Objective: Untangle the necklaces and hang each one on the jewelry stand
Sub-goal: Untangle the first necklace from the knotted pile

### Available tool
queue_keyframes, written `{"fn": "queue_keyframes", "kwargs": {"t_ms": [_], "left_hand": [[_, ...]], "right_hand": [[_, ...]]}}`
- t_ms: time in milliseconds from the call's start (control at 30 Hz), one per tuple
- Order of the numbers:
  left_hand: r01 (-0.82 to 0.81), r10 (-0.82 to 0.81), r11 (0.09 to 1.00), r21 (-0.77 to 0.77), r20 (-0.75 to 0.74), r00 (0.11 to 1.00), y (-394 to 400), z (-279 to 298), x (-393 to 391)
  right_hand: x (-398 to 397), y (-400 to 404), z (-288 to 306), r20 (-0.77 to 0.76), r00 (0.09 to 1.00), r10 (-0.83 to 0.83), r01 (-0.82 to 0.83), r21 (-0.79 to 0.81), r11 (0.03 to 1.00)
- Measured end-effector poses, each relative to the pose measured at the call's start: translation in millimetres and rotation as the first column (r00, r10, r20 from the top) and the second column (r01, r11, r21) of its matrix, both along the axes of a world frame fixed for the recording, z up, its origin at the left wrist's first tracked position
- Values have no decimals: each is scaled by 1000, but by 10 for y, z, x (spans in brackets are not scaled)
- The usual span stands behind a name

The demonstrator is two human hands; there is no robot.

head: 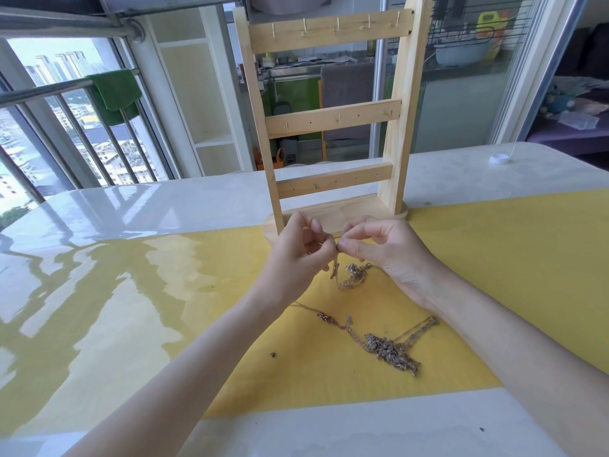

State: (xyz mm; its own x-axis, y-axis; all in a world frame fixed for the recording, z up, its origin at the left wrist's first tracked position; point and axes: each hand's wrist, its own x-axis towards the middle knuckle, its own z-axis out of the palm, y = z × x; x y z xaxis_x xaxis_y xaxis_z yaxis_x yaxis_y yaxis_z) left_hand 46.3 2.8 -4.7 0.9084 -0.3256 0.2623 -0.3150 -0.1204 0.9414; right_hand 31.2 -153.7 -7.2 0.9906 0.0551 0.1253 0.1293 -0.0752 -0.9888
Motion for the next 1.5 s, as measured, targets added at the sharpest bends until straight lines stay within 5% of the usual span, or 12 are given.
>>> {"fn": "queue_keyframes", "kwargs": {"t_ms": [233,467,667,900,1200,1500], "left_hand": [[56,-62,997,-46,-120,991,-17,12,-16],[-30,19,998,63,177,984,-84,-35,-69],[-130,126,991,11,177,976,-88,-49,-51],[-185,137,977,104,353,926,-94,-56,-99],[-134,138,990,-37,126,982,-2,-17,10],[-135,134,991,0,124,983,5,-51,26]], "right_hand": [[-18,13,6,-48,995,91,-85,109,990],[2,65,-27,-31,997,74,-69,159,985],[-15,62,-19,-73,997,30,-18,161,987],[-31,88,-10,-91,996,14,1,165,986],[-37,60,34,-86,994,68,-46,241,969],[-36,50,26,-129,987,99,-67,233,970]]}}
